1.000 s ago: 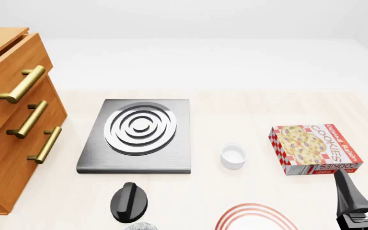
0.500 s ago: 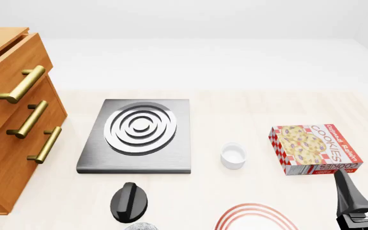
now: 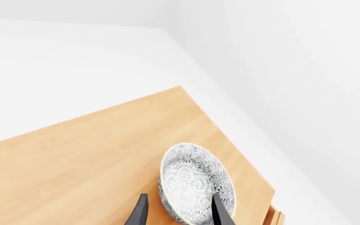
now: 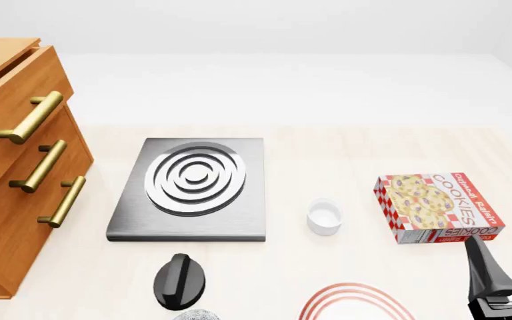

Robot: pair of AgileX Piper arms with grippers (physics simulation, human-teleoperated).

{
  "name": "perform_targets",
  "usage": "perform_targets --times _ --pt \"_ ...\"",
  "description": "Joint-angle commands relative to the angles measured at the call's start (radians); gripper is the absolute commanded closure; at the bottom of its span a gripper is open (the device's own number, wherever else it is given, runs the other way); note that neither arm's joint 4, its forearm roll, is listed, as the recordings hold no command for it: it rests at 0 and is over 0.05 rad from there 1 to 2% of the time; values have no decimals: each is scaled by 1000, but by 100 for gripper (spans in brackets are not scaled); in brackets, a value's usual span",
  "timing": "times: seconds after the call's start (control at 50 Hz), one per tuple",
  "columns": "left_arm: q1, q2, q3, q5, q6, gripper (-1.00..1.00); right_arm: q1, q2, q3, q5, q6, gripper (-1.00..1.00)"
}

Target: Pick the akita bowl on the wooden cabinet and place it on the plate.

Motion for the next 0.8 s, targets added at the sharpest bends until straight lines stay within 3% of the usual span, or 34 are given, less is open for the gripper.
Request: perform_targets --times 0.02,0.06,0.08,0.1,0.18,0.44,0.8 --pt "-8 15 8 -12 9 -100 0 0 0 0 0 -100" --pt "-12 -27 43 -66 -3 -100 0 0 0 0 0 -100" --pt "-4 -42 45 -73 21 100 0 0 0 0 0 -100" --pt "-13 -79 48 -97 77 100 0 0 0 0 0 -100" --pt "-12 -157 84 -157 117 100 0 0 0 0 0 -100" --pt "-15 -245 109 -159 9 100 0 0 0 0 0 -100" --pt "-50 -318 56 -57 -41 100 0 0 0 0 0 -100"
